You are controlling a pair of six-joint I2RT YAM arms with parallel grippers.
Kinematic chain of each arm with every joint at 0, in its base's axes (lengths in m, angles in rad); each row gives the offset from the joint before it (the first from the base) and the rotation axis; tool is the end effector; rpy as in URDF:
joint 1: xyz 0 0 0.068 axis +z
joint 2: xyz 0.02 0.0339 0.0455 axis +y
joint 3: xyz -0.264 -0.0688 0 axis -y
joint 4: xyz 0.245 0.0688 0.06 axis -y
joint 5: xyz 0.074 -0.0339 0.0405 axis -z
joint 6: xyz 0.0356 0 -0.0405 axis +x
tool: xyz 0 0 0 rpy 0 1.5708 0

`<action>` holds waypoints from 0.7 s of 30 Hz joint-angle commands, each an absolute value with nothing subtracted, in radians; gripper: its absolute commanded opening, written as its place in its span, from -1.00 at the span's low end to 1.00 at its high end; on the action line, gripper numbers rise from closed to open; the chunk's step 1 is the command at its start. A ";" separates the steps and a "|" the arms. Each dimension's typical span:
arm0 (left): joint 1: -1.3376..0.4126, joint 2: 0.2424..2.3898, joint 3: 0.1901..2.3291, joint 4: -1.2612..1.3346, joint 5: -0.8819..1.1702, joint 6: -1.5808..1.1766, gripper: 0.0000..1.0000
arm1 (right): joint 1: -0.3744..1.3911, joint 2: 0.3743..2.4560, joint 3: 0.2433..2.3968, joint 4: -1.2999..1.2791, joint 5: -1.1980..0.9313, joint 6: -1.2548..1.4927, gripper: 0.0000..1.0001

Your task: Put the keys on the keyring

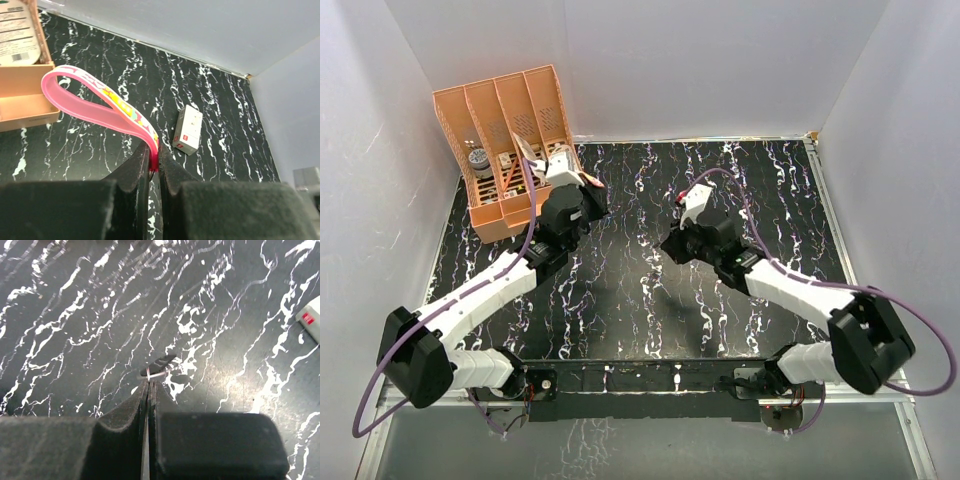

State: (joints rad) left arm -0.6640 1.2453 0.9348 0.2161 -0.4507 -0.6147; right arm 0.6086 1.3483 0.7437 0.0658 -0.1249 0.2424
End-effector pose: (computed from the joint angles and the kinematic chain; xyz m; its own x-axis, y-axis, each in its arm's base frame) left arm 0.2401 -0.1682 0.3359 -0.1836 -0.5155 -0.8370 0.1314 0.8310 -0.5406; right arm 0.2364 0.1702 0.2250 -0.5659 -0.1041 -0.8179 -0.5348 0.8013 0.2681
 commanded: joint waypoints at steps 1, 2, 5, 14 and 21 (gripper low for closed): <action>-0.666 1.251 1.026 0.180 -0.359 -0.582 -1.00 | 0.613 1.229 0.705 0.181 -0.176 0.147 -1.00; -0.666 1.252 1.032 0.179 -0.345 -0.583 -1.00 | 0.613 1.211 0.697 0.189 -0.188 0.140 -1.00; -0.666 1.253 1.039 0.189 -0.304 -0.584 -1.00 | 0.613 1.164 0.683 0.214 -0.221 0.120 -1.00; -0.666 1.282 1.067 0.193 -0.223 -0.602 -1.00 | 0.612 1.161 0.744 0.241 -0.318 0.160 -1.00; -0.667 1.281 1.046 0.228 -0.191 -0.597 -1.00 | 0.613 1.235 0.806 0.303 -0.372 0.267 -1.00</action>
